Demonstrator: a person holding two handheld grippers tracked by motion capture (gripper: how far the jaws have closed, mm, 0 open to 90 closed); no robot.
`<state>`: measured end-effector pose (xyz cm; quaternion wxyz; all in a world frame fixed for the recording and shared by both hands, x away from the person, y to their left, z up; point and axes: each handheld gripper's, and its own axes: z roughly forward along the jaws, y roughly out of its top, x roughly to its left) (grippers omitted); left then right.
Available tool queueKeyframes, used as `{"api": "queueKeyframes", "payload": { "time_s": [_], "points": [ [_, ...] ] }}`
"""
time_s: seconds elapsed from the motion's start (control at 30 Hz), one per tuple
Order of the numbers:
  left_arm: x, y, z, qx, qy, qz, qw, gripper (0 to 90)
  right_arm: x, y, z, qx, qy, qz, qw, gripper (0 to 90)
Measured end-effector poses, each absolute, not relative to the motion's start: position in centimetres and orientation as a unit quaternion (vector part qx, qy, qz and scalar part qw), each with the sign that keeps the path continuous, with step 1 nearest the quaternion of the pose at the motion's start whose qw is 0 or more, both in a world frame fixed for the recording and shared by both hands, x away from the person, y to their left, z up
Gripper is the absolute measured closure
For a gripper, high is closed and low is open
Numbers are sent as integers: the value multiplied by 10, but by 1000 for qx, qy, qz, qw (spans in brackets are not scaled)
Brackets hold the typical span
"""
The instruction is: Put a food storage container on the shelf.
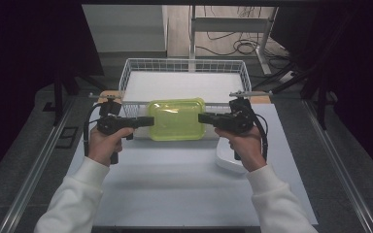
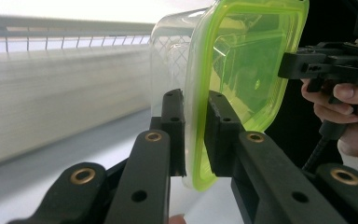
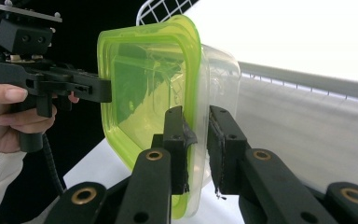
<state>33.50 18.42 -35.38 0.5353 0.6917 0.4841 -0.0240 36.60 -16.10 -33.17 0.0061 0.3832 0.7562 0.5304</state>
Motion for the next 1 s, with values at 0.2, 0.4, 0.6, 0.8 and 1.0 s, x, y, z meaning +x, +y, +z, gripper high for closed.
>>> {"api": "queueKeyframes", "payload": {
  "time_s": [0.2, 0.4, 0.6, 0.8, 1.0],
  "points": [
    [343, 184, -348, 693, 482, -21, 535, 797, 373, -162, -328, 383, 752, 536, 9, 776],
    [351, 185, -342, 689, 484, -14, 539, 797, 380, -159, -321, 378, 750, 541, 28, 781],
    [359, 186, -335, 692, 483, -6, 537, 797, 389, -158, -320, 377, 746, 548, 27, 781],
    [370, 185, -327, 695, 479, -4, 536, 797, 398, -160, -316, 380, 740, 555, 20, 781],
    [382, 182, -315, 698, 474, -4, 536, 797, 407, -163, -306, 381, 739, 555, 20, 781]
  ]
}}
